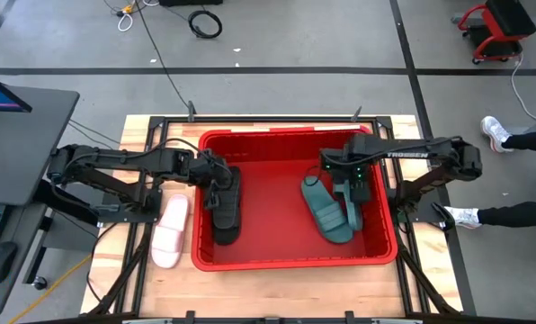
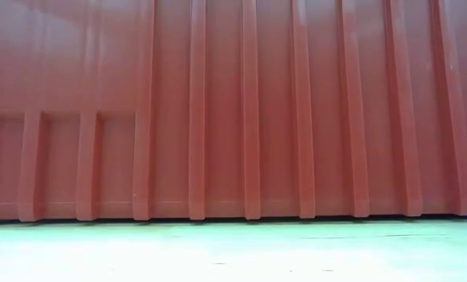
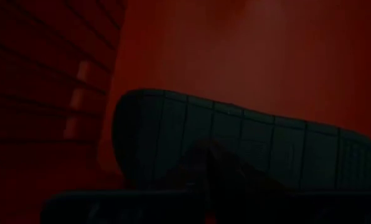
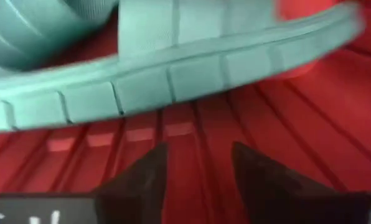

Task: Pick and place slides into bin
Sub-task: Stack the green slides on top of the other green slides inside the container

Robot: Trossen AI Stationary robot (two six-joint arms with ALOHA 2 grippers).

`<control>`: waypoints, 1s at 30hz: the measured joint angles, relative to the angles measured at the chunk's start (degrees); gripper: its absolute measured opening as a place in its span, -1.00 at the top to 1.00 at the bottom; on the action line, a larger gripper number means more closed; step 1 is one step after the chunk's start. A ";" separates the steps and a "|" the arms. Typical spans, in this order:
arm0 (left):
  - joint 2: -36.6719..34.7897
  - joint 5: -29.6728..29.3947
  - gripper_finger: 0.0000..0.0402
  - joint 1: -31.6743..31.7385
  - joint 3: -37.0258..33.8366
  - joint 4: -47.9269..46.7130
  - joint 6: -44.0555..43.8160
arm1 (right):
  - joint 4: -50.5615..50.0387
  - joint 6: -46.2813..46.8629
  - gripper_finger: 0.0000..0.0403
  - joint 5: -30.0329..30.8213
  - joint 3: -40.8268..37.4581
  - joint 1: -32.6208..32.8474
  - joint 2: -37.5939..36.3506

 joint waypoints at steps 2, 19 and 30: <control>0.00 0.00 0.90 0.00 -0.06 0.43 0.02 | 1.90 -1.53 0.09 -0.01 -2.34 0.03 1.09; 0.26 0.11 0.89 1.03 -0.24 3.30 1.01 | 16.33 5.13 0.10 -2.60 4.15 5.54 0.83; 0.17 -0.02 0.95 1.03 -0.22 4.02 0.45 | 11.94 47.77 -0.43 -9.98 4.17 4.76 -0.65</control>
